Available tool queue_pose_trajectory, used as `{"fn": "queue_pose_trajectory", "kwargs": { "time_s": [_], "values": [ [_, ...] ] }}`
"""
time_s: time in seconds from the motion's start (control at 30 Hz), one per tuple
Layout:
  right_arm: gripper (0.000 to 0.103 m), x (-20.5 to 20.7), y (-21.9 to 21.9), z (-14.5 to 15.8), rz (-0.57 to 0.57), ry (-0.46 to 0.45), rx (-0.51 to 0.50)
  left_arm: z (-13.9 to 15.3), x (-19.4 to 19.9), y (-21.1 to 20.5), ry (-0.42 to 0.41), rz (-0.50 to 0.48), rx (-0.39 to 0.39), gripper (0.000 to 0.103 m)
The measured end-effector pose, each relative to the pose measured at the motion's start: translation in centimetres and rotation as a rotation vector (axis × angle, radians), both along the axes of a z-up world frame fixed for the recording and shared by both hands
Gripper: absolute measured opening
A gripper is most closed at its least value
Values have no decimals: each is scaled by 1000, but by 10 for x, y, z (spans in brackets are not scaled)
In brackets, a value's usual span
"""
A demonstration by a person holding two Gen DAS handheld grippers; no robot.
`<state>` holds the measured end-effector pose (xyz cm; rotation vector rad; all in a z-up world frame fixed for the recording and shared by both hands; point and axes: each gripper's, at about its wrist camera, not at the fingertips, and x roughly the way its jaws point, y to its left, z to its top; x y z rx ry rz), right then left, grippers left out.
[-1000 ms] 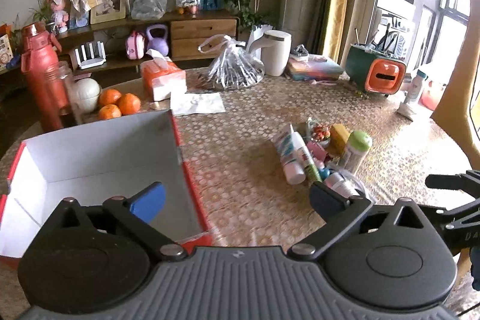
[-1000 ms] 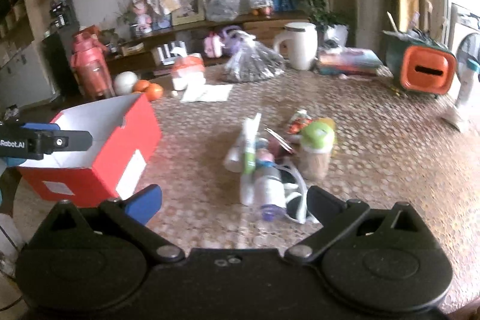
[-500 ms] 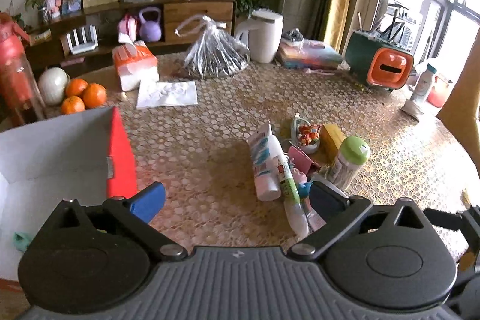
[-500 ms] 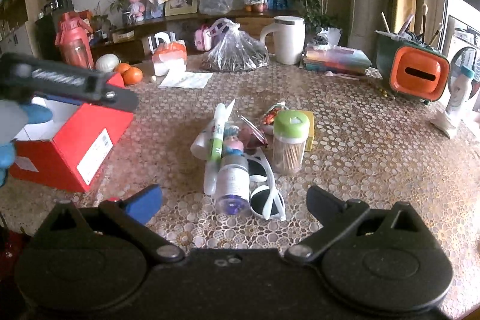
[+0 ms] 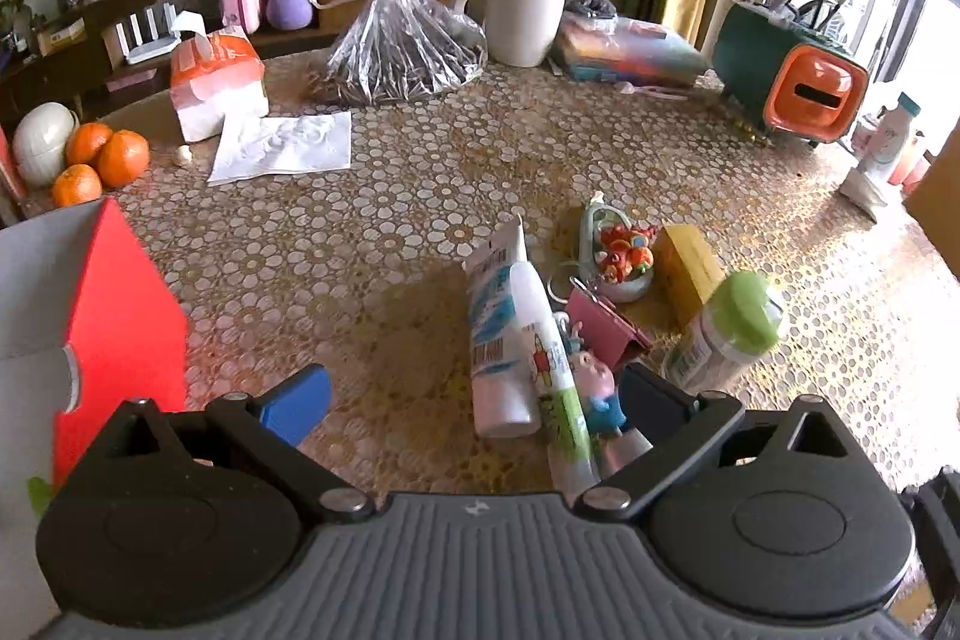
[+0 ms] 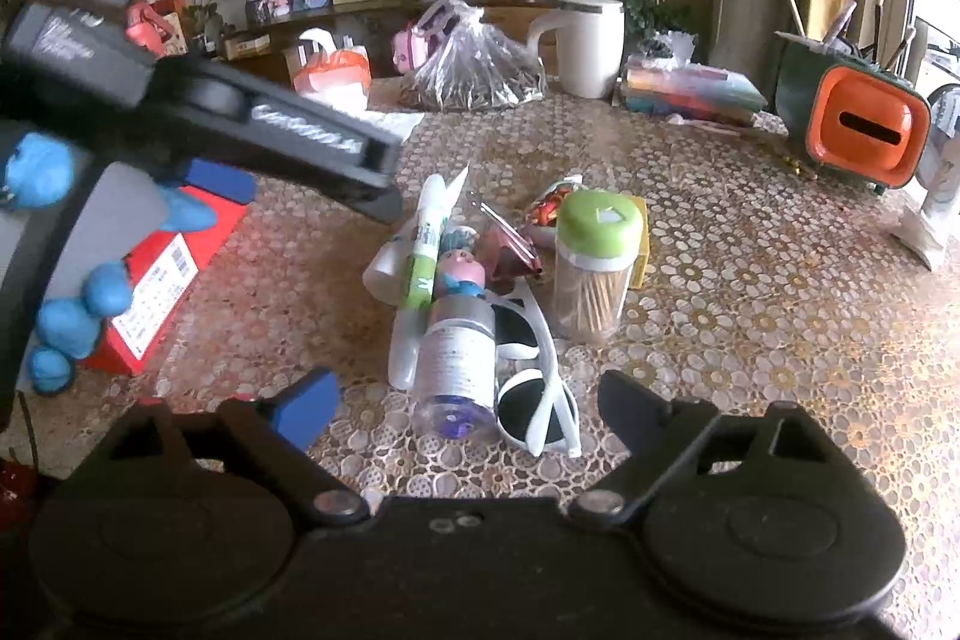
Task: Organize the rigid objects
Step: 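Grasp the white glue stick with the left tool while the right tool grasps the clear bottle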
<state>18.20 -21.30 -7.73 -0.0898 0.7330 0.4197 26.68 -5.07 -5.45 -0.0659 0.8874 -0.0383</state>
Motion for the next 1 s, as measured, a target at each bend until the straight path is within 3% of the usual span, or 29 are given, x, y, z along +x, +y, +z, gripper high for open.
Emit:
{"fn": "queue_pose_trajectory", "kwargs": {
  "time_s": [0.47,0.8,0.9,1.0],
  "values": [
    [75,22,14,-15,37,37,0,-19,27,-15,-8,-19,16,101],
    [61,30,18,-22,42,66,1,-25,34,-20,-1,-76,2,58],
    [60,30,19,-24,39,71,-1,-26,35,-22,-4,-84,7,57],
    [58,31,20,-25,38,74,-5,-28,36,-25,-1,-85,14,48]
  ]
}}
